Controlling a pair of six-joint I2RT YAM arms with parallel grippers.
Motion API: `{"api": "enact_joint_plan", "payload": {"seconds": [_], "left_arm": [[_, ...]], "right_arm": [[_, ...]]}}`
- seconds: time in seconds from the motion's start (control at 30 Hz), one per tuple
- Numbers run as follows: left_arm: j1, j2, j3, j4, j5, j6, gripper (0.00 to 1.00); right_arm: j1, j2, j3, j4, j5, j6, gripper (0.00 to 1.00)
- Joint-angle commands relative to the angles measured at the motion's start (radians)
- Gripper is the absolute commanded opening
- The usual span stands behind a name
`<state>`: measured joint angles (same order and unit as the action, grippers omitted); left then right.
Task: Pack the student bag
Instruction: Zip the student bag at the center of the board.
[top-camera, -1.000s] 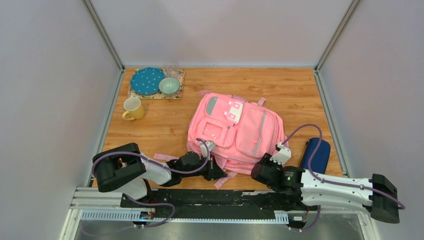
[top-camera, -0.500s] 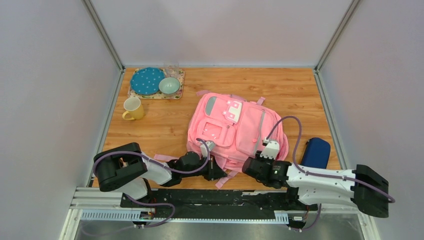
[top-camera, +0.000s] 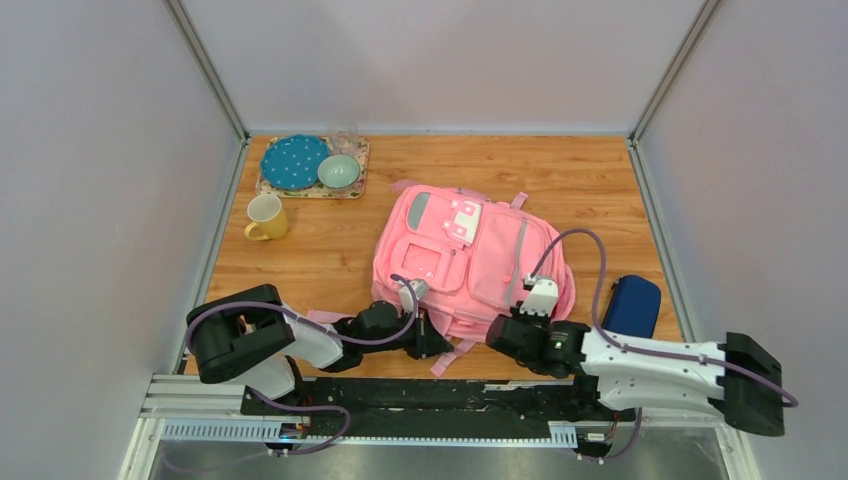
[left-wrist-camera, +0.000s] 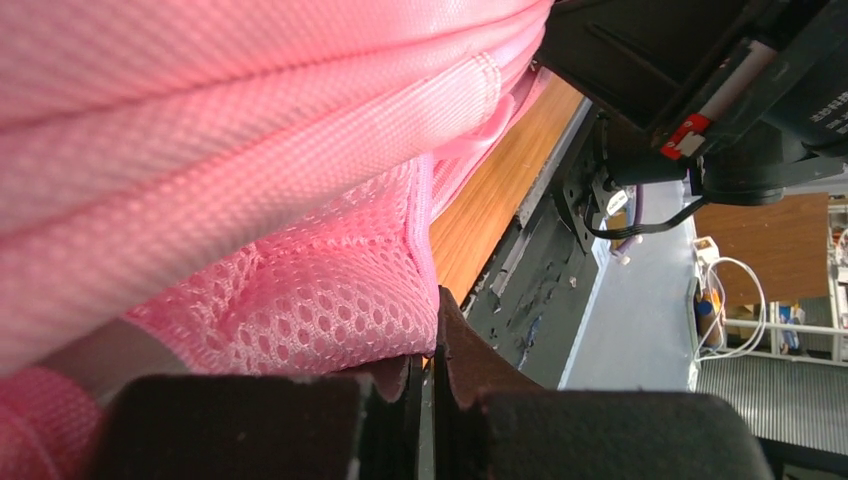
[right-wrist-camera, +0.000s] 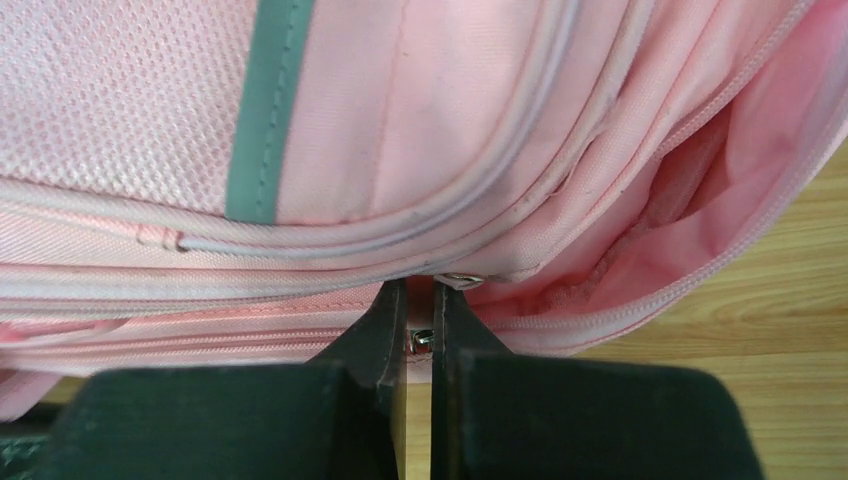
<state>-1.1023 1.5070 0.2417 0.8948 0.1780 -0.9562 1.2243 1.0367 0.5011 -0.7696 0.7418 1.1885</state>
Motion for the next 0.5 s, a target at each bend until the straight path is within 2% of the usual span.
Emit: {"api": "enact_joint_plan", "payload": {"seconds": [0.0, 0.03, 0.07, 0.17, 0.3, 0.47], "left_arm": [[0.013, -0.013, -0.013, 0.03, 0.023, -0.03, 0.05], [0.016, -0.013, -0.015, 0.045, 0.025, -0.038, 0.06], [0.021, -0.011, -0.013, 0.056, 0.025, -0.045, 0.12], [0.042, -0.001, -0.016, 0.122, 0.035, -0.09, 0.23], [0.071, 0.036, -0.012, 0.213, 0.064, -0.179, 0.26], [0.093, 0.113, 0.004, 0.312, 0.086, -0.239, 0.34]], "right_arm": [[0.015, -0.248, -0.087, 0.14, 0.01, -0.033, 0.01], [0.015, -0.298, -0.139, 0.186, -0.03, -0.076, 0.02], [0.017, -0.394, -0.157, 0.246, -0.044, -0.11, 0.02], [0.014, -0.562, -0.223, 0.277, -0.088, -0.165, 0.01], [0.015, -0.728, -0.263, 0.25, -0.131, -0.233, 0.0], [0.015, -0.843, -0.285, 0.262, -0.222, -0.354, 0.0]]}}
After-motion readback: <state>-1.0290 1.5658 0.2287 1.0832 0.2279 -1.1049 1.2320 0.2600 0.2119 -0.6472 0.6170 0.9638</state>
